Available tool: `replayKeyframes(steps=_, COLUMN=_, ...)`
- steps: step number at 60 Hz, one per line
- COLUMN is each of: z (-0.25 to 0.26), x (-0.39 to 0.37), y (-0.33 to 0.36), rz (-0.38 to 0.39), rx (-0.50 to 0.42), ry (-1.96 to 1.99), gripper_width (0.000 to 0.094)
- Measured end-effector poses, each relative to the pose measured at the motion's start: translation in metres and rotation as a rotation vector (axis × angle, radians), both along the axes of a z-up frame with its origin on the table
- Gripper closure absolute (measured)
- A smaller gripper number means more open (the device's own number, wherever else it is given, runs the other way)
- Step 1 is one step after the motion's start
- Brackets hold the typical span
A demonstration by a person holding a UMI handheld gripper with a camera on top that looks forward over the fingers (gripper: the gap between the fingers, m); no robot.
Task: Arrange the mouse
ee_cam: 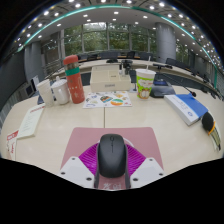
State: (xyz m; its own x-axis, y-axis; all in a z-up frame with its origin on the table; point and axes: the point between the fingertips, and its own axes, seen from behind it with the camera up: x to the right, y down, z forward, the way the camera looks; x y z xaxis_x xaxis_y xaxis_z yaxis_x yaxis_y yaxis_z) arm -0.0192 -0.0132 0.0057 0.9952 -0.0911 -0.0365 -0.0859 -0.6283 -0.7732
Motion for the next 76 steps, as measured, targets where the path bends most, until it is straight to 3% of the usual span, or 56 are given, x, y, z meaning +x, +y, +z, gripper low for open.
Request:
replayKeyframes(steps=9, z=-0.014, x=0.001, y=-0.004, rz=0.004, rx=-0.032, ry=0.015, gripper_width=0.0423)
replayKeyframes(steps=15, z=0.005, x=0.004, y=-0.016, rz=0.0, rx=-0.03, ry=-0.015, gripper_width=0.0063)
replayKeyframes(steps=27, z=0.08, x=-0.007, y=-0.071, rz=-0.008, rx=0.017, ry=-0.048, gripper_width=0.0078)
replayKeyframes(steps=42, z=0.169, x=-0.044, y=-0.203, rz=-0.042, rx=0.074, ry=-0.104, gripper_width=0.0077)
replayKeyframes(steps=56, z=0.196, x=-0.072, y=-0.303, rz=-0.06, rx=0.089, ry=-0.144, gripper_width=0.0078)
replayKeyframes(steps=76, z=0.206, x=-0.077, y=-0.336, rz=-0.07, rx=0.097, ry=-0.141, gripper_width=0.0078)
